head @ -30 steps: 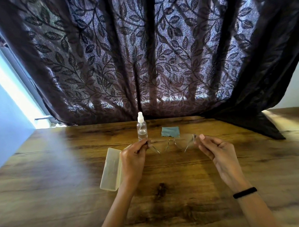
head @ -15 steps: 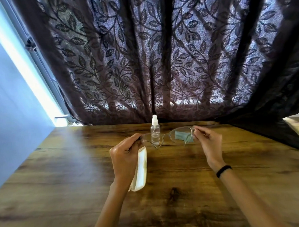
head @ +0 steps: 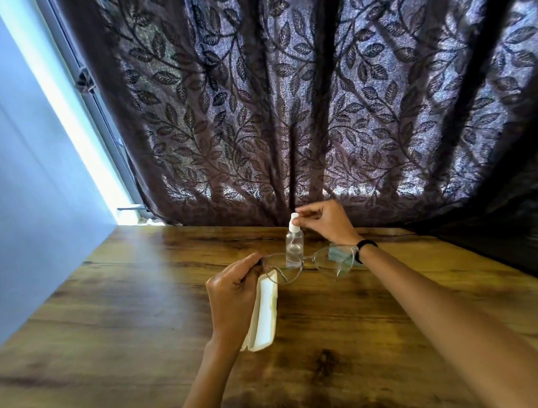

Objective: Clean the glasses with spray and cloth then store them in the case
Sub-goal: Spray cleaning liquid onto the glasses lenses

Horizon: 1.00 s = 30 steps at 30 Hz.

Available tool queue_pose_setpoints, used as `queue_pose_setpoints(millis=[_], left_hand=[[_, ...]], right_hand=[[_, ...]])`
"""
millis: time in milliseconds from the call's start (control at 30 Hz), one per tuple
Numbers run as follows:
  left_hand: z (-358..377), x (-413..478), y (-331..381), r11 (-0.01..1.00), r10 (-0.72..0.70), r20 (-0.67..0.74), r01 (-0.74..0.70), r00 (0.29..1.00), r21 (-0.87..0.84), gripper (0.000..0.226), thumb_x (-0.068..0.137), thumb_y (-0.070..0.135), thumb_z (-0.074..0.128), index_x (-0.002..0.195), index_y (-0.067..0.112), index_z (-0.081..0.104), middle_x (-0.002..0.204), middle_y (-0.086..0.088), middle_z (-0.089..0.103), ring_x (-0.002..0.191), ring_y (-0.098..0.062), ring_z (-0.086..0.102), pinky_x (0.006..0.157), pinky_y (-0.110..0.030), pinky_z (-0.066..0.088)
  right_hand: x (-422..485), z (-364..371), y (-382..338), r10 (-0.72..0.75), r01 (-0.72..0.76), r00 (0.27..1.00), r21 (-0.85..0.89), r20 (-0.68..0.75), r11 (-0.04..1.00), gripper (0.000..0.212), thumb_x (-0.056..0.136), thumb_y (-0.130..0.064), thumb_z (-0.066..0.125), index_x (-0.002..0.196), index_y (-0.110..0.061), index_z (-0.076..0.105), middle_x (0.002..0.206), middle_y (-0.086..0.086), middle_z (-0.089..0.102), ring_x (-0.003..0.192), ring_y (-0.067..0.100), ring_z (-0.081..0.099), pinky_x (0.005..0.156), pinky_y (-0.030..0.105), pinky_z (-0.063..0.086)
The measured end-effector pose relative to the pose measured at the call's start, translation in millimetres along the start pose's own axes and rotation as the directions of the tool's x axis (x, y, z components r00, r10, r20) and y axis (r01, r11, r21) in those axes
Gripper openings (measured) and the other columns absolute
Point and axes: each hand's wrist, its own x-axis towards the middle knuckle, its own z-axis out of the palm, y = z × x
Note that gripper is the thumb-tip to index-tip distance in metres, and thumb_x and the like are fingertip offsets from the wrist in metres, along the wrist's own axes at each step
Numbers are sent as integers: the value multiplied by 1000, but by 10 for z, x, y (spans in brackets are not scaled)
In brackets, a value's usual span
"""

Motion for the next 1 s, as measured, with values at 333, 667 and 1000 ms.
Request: queue_pose_setpoints(millis=[333, 667, 1000], left_hand=[[-6, -36, -39, 999, -41, 7, 41, 999, 14, 31, 68, -17, 68, 93, 1, 68, 85, 4, 64, 84, 6, 58, 69, 2, 43], [10, -57, -44, 999, -45, 26, 45, 999, 15, 28, 68, -16, 68, 92, -1, 70, 85, 2, 65, 85, 4, 59, 69, 1, 44], [161, -59, 80, 997, -33, 31, 35, 999, -62, 26, 65, -18, 68, 87, -4, 70, 83, 3, 64, 85, 10, 57, 69, 1, 43]], right_hand=[[9, 109, 108, 51, -51, 996, -6, 73, 999, 41, 66, -22, 80, 102, -4, 69, 100, 10, 71, 86, 10, 65, 76, 12, 49], [-57, 66, 103, 26, -26, 1000, 8, -11, 1000, 36, 69, -21, 78, 100, -7, 69, 98, 5, 71, 78, -6, 59, 70, 1, 43], [-313, -524, -131, 48, 37, 950, 262, -310, 964, 29, 81, -9, 66, 110, -6, 63, 94, 3, 68, 78, 6, 65, 74, 18, 54]])
